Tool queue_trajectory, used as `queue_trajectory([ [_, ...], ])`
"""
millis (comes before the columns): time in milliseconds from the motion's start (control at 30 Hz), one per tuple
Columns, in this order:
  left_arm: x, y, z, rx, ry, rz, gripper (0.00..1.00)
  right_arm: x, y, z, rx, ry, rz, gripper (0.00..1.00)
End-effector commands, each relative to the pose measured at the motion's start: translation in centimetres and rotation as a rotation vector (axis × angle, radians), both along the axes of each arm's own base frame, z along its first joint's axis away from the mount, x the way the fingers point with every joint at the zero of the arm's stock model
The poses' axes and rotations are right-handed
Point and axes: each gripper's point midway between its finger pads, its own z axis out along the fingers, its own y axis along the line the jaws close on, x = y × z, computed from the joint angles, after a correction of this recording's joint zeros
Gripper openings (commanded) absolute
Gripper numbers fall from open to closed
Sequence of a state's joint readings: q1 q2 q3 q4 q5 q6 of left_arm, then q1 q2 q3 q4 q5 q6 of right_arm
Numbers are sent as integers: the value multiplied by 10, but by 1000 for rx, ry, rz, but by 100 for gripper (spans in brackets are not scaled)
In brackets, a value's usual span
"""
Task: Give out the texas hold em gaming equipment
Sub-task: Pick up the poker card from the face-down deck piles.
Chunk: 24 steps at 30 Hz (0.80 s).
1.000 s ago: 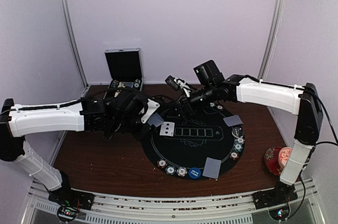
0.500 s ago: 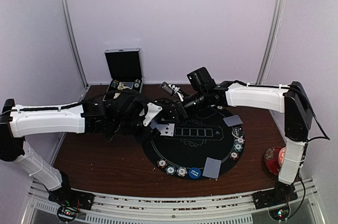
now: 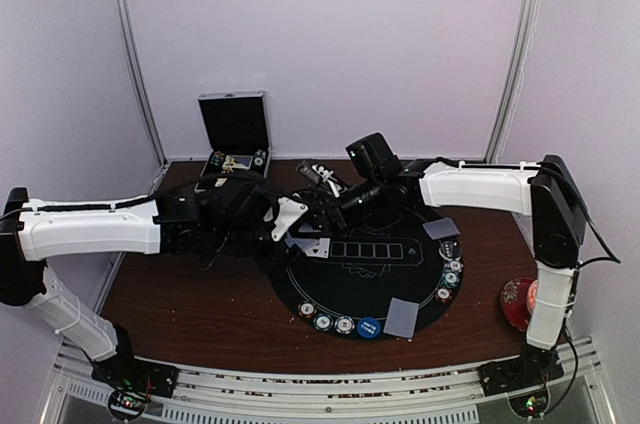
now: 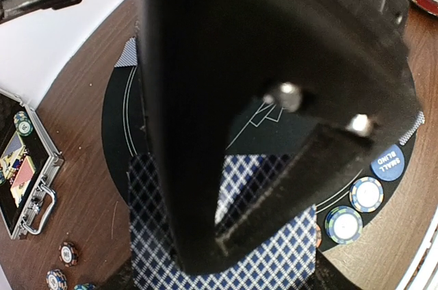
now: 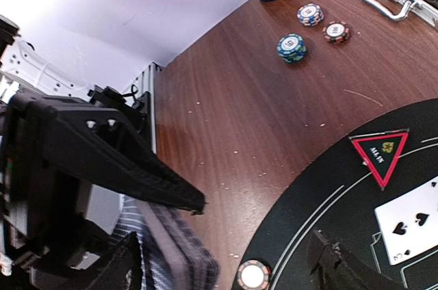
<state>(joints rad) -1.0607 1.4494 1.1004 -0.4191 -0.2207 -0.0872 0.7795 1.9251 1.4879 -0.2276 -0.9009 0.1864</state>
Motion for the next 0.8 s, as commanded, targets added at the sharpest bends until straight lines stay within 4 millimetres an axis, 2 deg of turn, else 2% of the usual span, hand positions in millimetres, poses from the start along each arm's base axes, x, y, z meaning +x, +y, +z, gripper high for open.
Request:
queue_trajectory([
  [0,-1,-5,15,-56,-33,-20,64,21,-1,-11,-50,-33,-67,76],
  [100,-1,-3,14,-52,-34,-16,64,29,-7,-16,-59,-18,-86,65],
  [233,-1,-4,13,-47,-35,-17,64,35,-14,-15,-57,-6,-91,56],
  [400,0,-3,12,-44,-38,-15,64,15,-9,-7,-6,46,11,47],
  [500,1,-2,11,-39,-40,-10,64,-2,-4,-2,13,67,88,50],
  [633,1,-2,11,-40,-41,-11,64,-23,2,6,30,63,164,66],
  [767,0,-2,11,-41,-42,-12,64,-31,6,6,26,63,184,70],
])
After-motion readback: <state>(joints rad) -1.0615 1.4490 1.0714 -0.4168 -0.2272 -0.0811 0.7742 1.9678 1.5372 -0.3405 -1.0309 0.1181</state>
